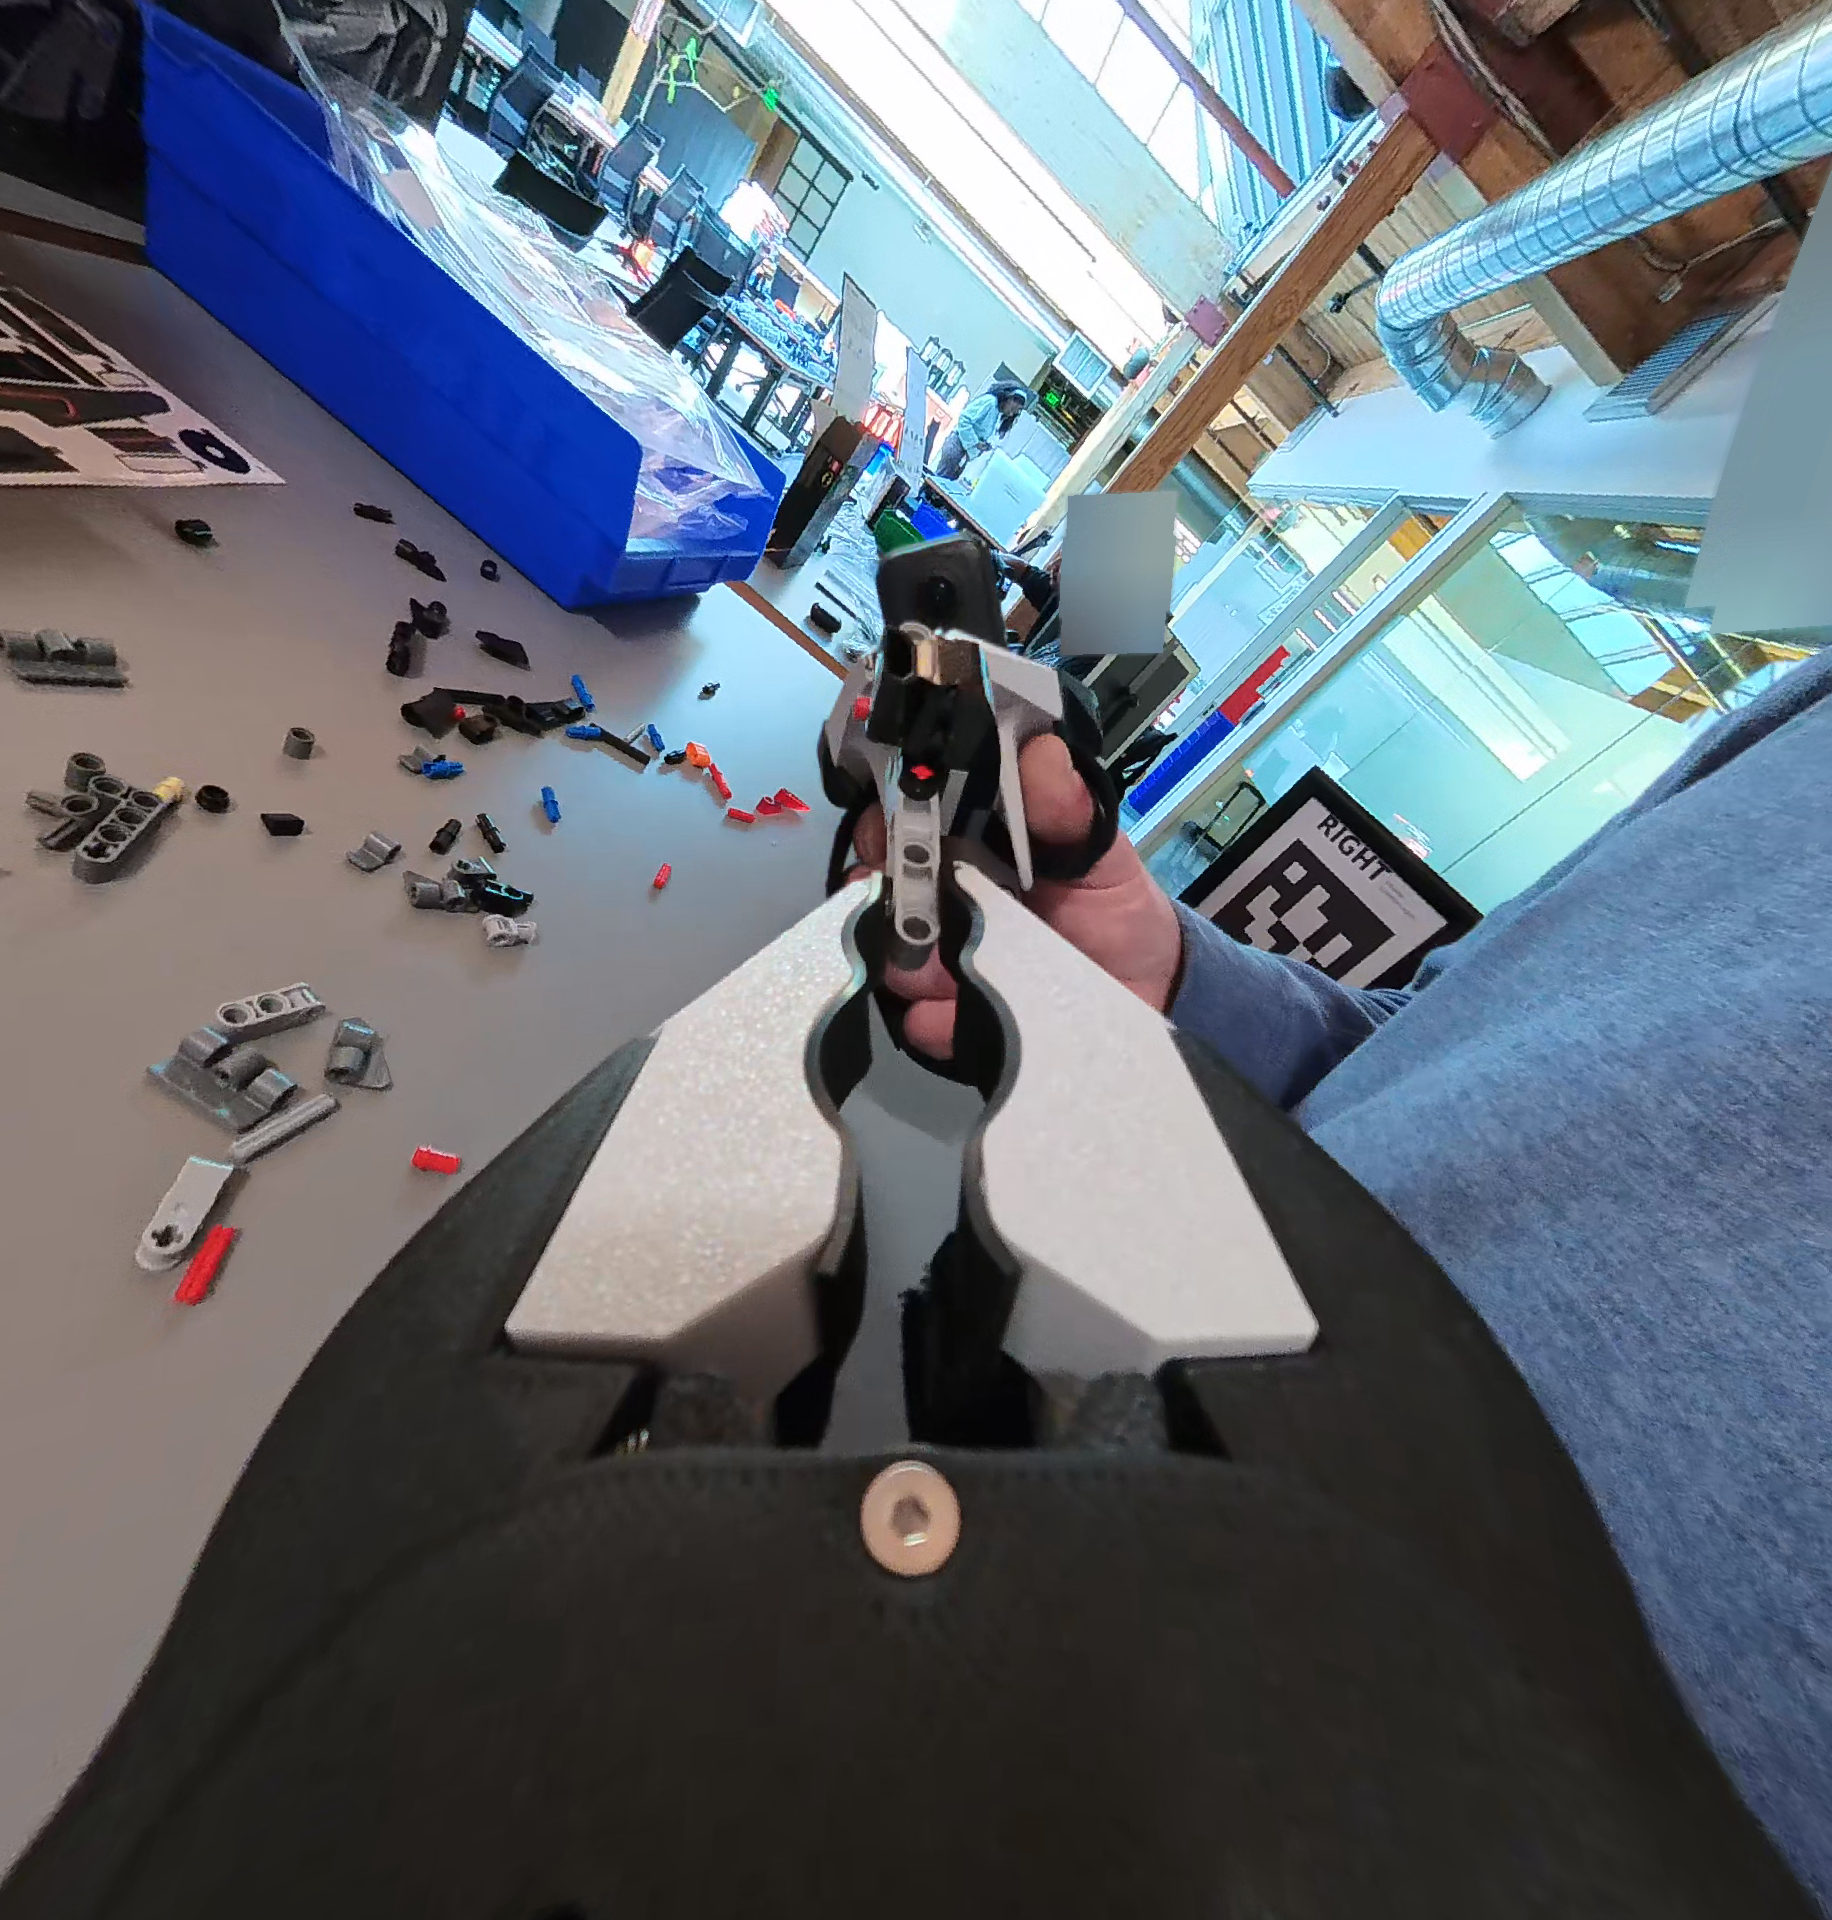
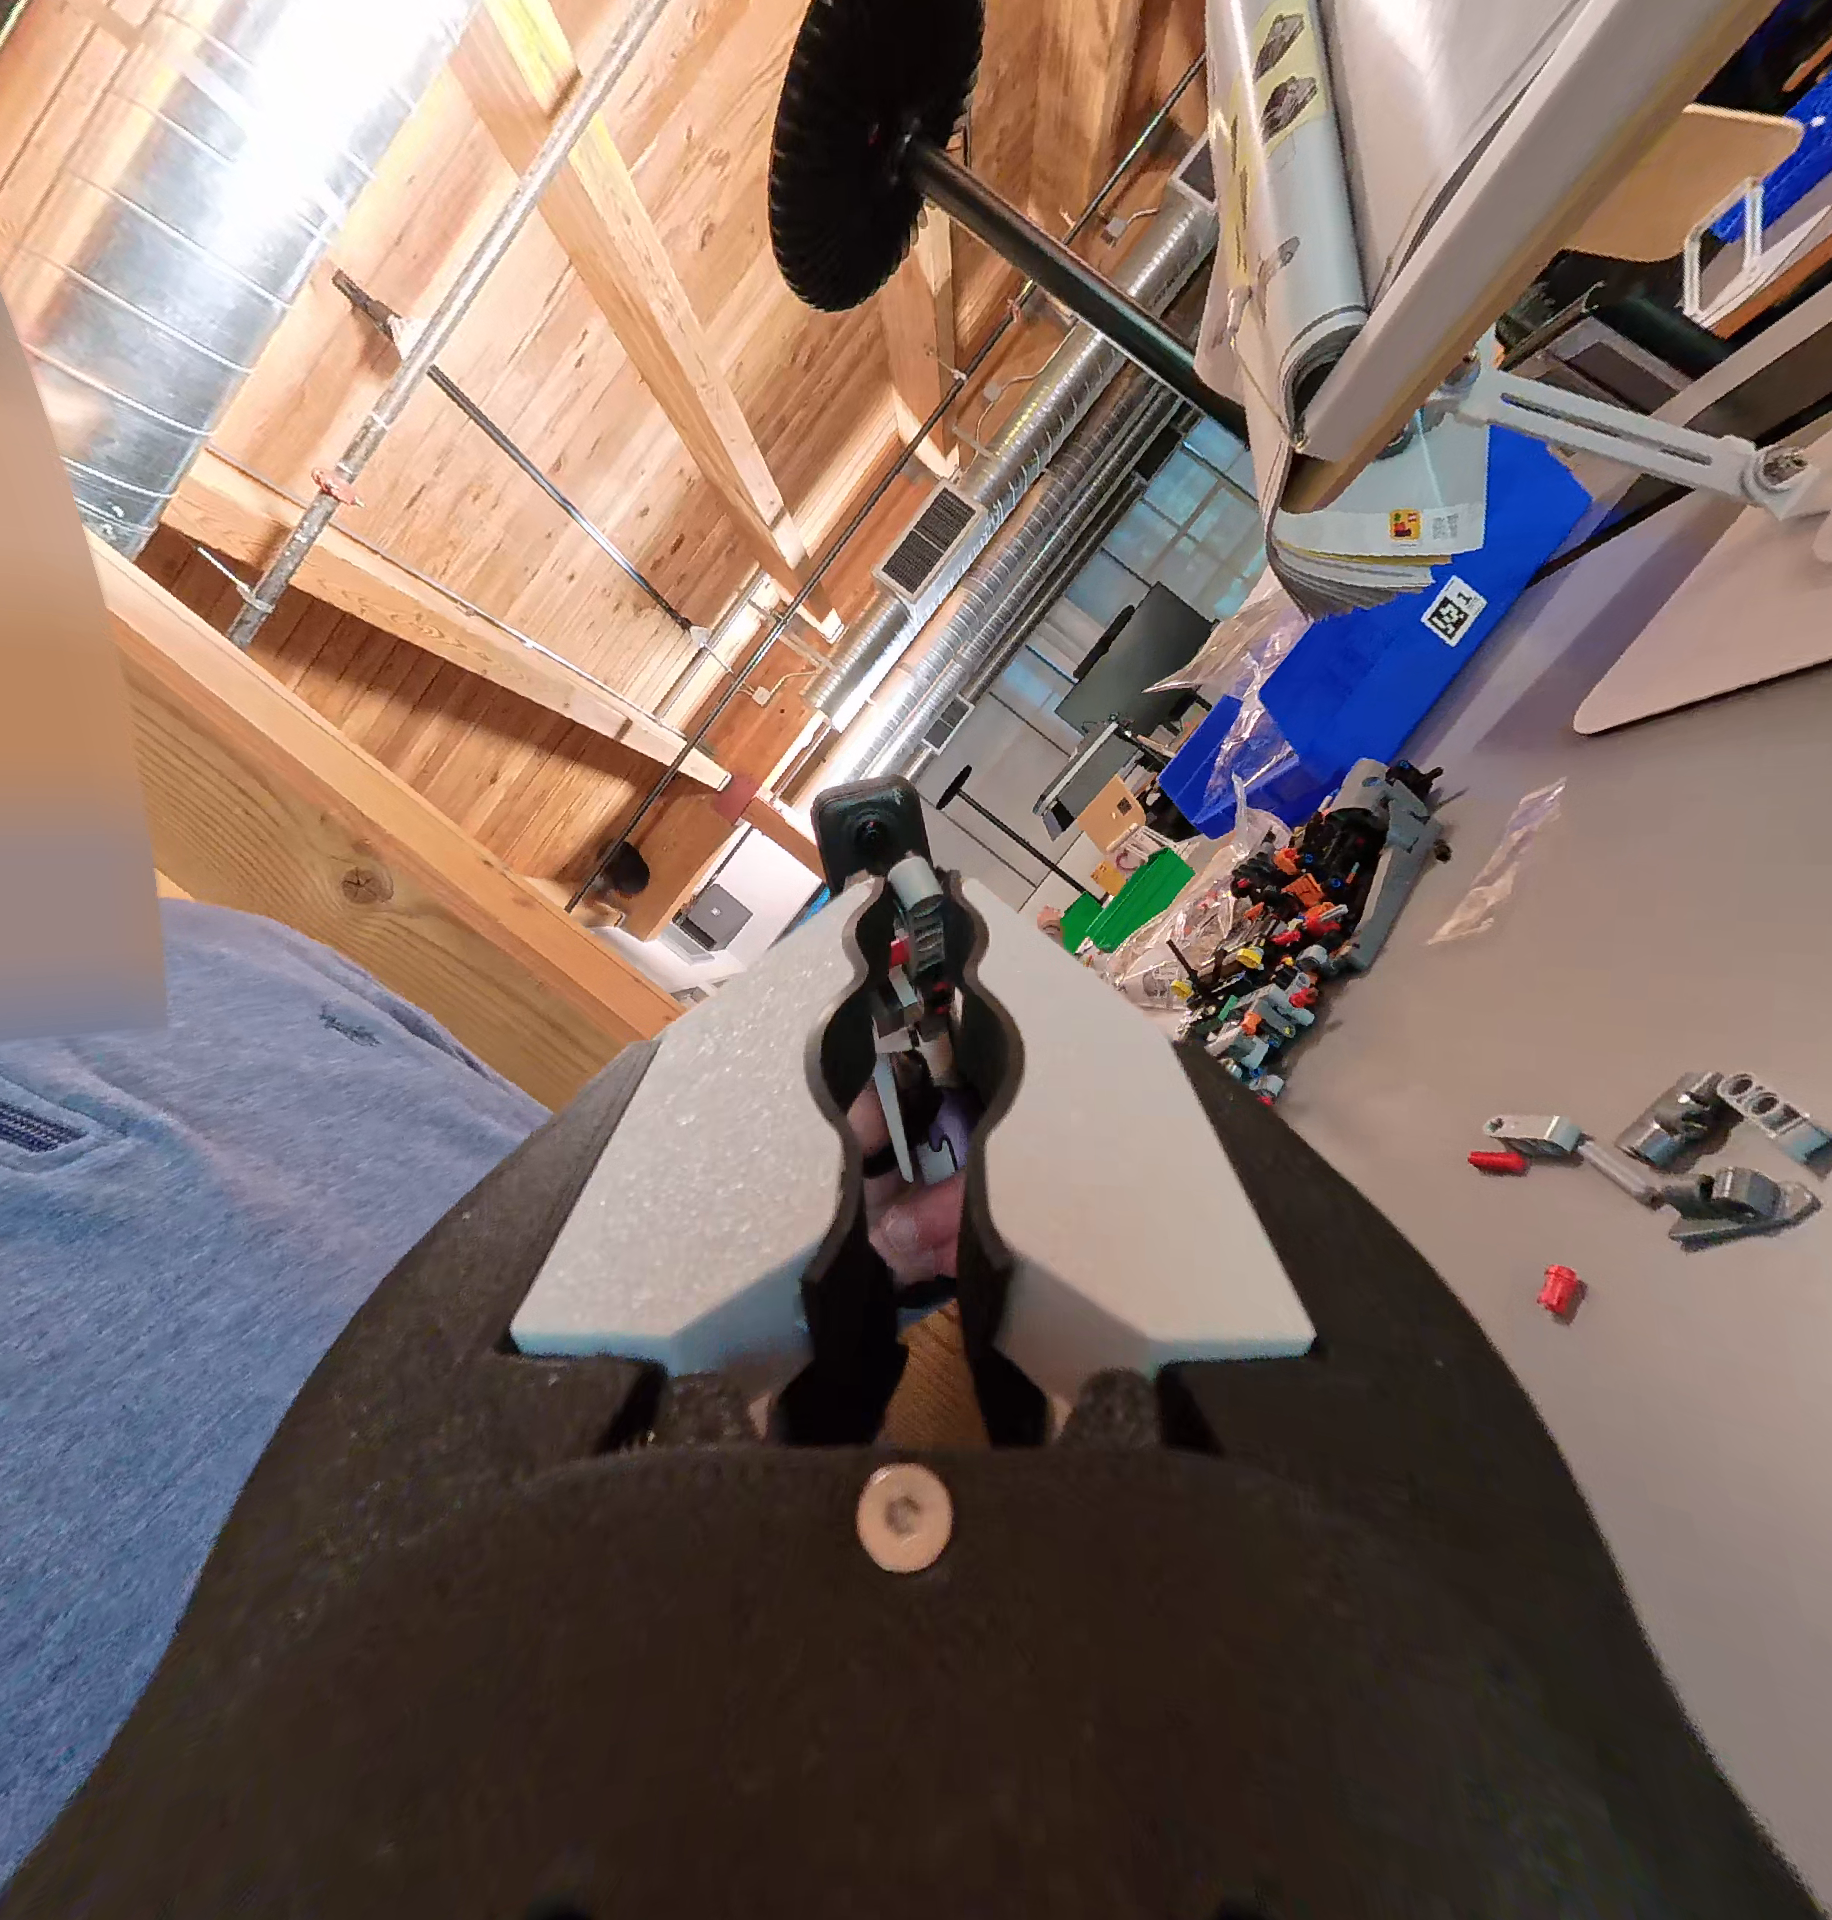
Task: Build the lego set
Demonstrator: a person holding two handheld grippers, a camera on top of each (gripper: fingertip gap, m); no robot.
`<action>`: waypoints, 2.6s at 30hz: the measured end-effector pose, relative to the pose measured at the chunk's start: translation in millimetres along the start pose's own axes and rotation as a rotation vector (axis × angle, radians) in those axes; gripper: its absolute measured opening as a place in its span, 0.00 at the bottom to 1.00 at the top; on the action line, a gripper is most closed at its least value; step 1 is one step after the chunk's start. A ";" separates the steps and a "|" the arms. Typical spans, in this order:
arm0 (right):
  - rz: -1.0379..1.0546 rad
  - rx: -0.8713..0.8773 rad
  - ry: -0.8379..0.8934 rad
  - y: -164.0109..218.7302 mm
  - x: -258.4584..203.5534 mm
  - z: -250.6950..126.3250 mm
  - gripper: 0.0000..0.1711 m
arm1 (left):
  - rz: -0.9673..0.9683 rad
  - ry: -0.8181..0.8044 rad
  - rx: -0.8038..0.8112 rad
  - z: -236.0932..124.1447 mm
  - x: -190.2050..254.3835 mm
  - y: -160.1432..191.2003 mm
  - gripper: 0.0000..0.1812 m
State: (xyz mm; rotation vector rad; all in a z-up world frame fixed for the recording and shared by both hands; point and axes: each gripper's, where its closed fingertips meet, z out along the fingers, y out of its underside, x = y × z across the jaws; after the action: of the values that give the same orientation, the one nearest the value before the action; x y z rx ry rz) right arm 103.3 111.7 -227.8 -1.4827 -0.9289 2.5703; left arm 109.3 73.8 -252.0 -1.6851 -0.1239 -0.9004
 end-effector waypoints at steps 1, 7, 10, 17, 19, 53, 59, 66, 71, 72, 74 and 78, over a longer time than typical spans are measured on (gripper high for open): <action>0.003 0.006 -0.002 -1.1 -0.4 0.0 0.03 | 0.002 0.003 0.003 0.4 0.6 -0.8 0.04; 0.030 0.037 -0.003 -5.1 2.8 -1.4 0.03 | -0.010 -0.013 0.028 -1.8 -2.5 -3.6 0.06; 0.043 0.037 -0.002 -3.4 4.0 -2.2 0.03 | -0.019 -0.016 0.027 -2.6 -3.0 -1.8 0.06; 0.065 0.018 0.013 6.4 4.6 -8.0 0.03 | -0.025 -0.002 -0.006 -2.5 0.6 8.2 0.04; 0.070 0.001 0.043 12.9 7.7 -13.9 0.04 | -0.046 0.004 -0.035 -3.6 -0.8 13.2 0.03; -0.888 -0.633 0.657 51.7 58.0 -24.7 0.03 | -0.435 -0.056 0.074 27.3 -38.7 20.3 0.28; -0.869 -0.626 0.624 69.4 53.7 -19.3 0.03 | -0.458 -0.068 0.150 22.1 -41.8 21.4 0.15; -0.773 -0.695 0.491 71.3 45.3 -48.4 0.13 | -0.383 -0.111 -0.160 6.4 -40.0 64.2 0.15; -0.602 -0.654 0.363 59.3 37.4 -47.0 0.17 | -0.335 0.009 -0.407 11.6 -23.8 88.6 0.15; -0.520 -0.638 0.306 58.1 33.2 -41.0 0.18 | -0.293 0.007 -0.451 14.4 -23.7 91.2 0.15; -0.338 -0.613 0.222 56.3 30.8 -30.1 0.19 | -0.207 0.016 -0.529 20.9 -21.0 94.9 0.15; -0.197 -0.639 0.133 66.0 34.2 -17.9 0.17 | -0.097 0.036 -0.630 32.1 -14.6 98.5 0.15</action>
State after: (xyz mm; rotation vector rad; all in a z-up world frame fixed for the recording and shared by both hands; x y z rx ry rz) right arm 116.0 76.7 -294.7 -1.5403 -1.8811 2.0982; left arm 166.0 74.5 -340.0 -2.2549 0.1184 -1.1157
